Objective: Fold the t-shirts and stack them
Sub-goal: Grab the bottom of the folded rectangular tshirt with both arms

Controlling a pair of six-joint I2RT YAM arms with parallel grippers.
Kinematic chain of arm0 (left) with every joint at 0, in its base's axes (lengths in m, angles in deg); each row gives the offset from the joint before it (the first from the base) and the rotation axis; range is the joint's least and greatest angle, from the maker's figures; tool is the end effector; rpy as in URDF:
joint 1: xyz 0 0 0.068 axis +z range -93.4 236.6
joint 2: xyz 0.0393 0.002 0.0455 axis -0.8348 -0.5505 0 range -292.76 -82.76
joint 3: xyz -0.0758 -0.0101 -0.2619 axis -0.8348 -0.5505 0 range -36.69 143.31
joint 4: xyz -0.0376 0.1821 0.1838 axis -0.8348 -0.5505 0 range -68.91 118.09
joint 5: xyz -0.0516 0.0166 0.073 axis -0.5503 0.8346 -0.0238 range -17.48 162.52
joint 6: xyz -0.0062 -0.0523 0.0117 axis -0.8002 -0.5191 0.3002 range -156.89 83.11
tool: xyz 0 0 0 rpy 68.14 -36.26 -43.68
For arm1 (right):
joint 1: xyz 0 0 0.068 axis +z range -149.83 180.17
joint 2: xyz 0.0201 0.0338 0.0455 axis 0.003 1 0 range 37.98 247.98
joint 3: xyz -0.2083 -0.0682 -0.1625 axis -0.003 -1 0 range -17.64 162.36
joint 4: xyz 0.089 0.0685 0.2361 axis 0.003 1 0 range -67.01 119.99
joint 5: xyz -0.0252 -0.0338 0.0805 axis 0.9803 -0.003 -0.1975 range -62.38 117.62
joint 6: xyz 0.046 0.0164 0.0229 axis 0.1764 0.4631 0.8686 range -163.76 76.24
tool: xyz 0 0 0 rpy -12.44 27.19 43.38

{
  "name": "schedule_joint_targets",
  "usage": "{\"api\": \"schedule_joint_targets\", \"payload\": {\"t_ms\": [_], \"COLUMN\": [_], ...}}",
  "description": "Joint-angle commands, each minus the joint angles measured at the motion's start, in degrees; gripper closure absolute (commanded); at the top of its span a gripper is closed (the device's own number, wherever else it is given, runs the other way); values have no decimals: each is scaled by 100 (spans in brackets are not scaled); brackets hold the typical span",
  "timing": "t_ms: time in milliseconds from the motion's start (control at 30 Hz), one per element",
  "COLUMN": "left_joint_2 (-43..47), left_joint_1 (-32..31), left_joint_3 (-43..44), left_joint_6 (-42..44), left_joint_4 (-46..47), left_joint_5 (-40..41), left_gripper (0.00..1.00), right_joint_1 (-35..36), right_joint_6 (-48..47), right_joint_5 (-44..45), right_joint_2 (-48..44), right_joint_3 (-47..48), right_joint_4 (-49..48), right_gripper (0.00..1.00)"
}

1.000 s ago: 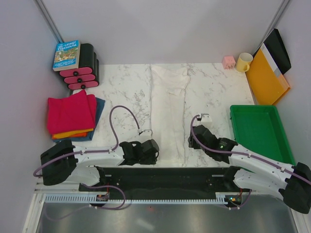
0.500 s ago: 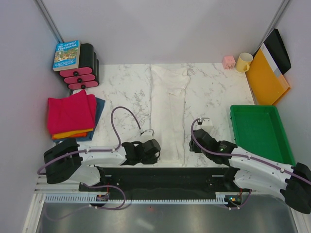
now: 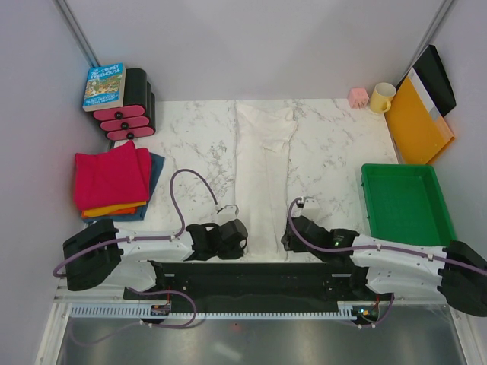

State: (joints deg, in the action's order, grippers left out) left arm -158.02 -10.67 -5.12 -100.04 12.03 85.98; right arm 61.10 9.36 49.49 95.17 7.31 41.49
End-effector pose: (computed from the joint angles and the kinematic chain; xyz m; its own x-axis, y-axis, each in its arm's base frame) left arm 0.0951 -0.2054 0.1492 -0.9107 -0.0720 -0.4069 0.0868 0.9294 -0.3587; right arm 0.1010 0.1542 0.1726 -0.7829 0.1194 -0.6105 -0.1171 0.9356 0.3331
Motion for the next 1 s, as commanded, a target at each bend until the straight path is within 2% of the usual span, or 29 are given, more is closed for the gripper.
{"api": "schedule_joint_targets", "payload": {"t_ms": [0, 233, 467, 967], "left_joint_2": [-138, -164, -129, -103], "left_joint_1": [-50, -50, -59, -50], "left_joint_3": [-99, -2, -72, -55], "left_joint_6": [119, 225, 234, 199], "left_joint_4": [-732, -732, -724, -724], "left_joint_5": [-88, -97, -106, -88], "left_gripper": [98, 98, 98, 98], "right_joint_1": [620, 1343, 1448, 1835], "right_joint_6": [584, 1269, 1675, 2316], "right_joint_5": [230, 678, 1187, 1074], "right_joint_2": [467, 1040, 672, 767], "right_joint_3": [229, 353, 221, -157], "right_joint_4": [-400, -339, 109, 180], "right_gripper": [53, 52, 52, 51]}}
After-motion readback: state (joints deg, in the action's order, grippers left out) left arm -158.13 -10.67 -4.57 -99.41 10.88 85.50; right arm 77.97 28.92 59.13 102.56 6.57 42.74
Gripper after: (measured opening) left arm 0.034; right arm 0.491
